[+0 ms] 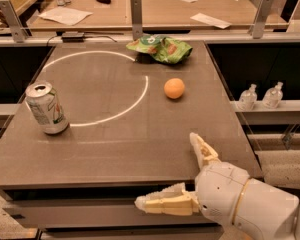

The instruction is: Move 7up can near orange

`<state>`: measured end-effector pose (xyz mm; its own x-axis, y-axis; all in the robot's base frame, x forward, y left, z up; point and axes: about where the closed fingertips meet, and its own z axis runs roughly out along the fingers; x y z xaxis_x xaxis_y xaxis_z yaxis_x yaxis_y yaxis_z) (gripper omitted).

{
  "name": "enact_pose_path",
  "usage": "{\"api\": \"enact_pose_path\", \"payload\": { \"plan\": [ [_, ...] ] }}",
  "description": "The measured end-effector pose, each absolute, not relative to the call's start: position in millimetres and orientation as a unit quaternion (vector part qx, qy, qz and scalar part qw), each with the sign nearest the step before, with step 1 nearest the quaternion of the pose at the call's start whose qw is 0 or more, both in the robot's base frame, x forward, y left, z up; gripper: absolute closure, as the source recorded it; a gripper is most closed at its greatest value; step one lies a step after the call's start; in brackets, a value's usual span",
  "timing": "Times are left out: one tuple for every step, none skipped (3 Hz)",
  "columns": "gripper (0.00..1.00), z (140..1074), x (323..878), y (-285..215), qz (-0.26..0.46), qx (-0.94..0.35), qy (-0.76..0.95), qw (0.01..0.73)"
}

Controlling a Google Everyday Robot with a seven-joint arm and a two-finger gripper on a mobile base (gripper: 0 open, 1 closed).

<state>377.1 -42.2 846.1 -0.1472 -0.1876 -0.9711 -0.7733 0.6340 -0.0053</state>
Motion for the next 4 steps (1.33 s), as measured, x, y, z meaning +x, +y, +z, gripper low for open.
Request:
{"api": "enact_pose_path", "payload": {
  "plan": [
    [0.00, 859.7, 395.2, -34.9, 0.270, -0.328, 0.688, 0.589],
    [0.00, 859.8, 395.3, -34.8, 0.270, -0.328, 0.688, 0.589],
    [0.00, 869.7, 405.3, -25.5, 0.261, -0.310, 0.688, 0.602],
    [0.00, 880.9, 421.0, 5.5, 0.265, -0.303, 0.684, 0.608]
  ]
}}
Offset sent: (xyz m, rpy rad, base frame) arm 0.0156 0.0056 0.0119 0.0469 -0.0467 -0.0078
